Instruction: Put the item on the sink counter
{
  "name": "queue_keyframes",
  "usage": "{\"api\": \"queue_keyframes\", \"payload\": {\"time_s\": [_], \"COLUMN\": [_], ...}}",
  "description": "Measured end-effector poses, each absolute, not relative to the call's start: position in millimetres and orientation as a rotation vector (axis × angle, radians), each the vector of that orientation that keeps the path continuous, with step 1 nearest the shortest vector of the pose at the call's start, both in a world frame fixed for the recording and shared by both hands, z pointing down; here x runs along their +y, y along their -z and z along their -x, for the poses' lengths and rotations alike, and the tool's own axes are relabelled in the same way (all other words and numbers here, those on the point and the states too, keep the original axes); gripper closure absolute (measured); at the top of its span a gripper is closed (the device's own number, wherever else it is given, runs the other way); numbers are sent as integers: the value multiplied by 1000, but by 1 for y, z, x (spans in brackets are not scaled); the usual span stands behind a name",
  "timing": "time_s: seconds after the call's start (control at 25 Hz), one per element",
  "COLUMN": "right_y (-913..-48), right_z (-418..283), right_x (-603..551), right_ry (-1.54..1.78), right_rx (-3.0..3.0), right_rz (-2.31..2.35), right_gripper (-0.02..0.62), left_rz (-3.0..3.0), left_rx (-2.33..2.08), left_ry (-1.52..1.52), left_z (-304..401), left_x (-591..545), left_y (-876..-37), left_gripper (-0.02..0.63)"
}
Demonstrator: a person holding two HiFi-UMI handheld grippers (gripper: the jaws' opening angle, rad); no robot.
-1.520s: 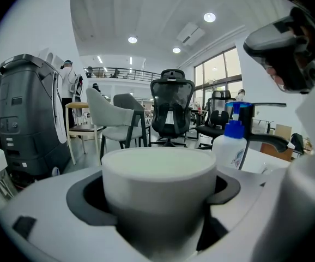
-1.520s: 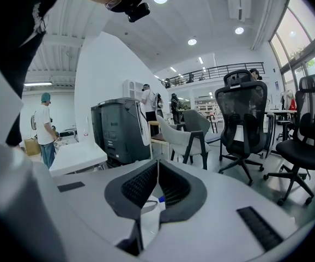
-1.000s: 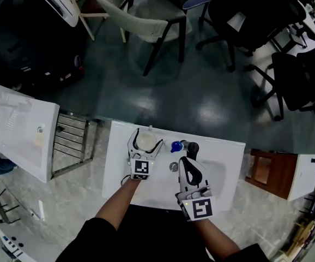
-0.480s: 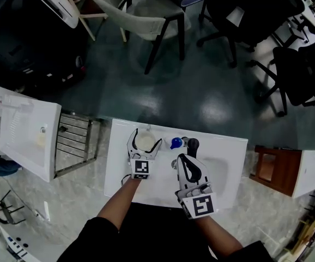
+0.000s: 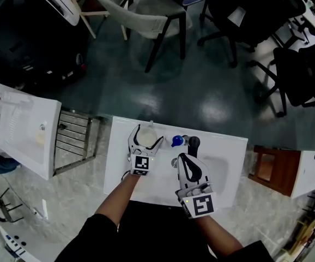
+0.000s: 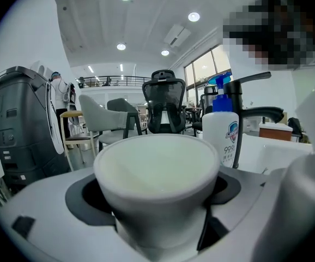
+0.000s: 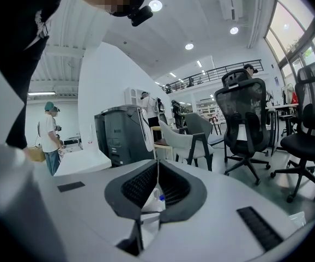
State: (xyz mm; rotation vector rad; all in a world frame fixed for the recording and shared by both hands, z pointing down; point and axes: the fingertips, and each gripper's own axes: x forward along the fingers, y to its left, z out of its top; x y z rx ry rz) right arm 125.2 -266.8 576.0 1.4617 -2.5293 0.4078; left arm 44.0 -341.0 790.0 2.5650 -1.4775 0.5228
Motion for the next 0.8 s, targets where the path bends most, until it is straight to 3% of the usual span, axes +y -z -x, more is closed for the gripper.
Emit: {"api": "queue_keyframes", "payload": {"time_s": [0.2, 0.8], "right_y": [-573, -571], "right_z": [-122, -120], "right_x": [-263, -232], "right_ry": [-397, -363], "right_rx": [-2526, -2483], "right_rz": [-1448, -1508], "right_gripper": [561, 561], "left_rz": [-2562, -2528], "left_rx": [-1417, -1387], "left_ry": [-478, -382], "left_z": [-43, -12], "left_x": [-335, -289], "left_y": [-787, -757], "left_gripper": [98, 94]}}
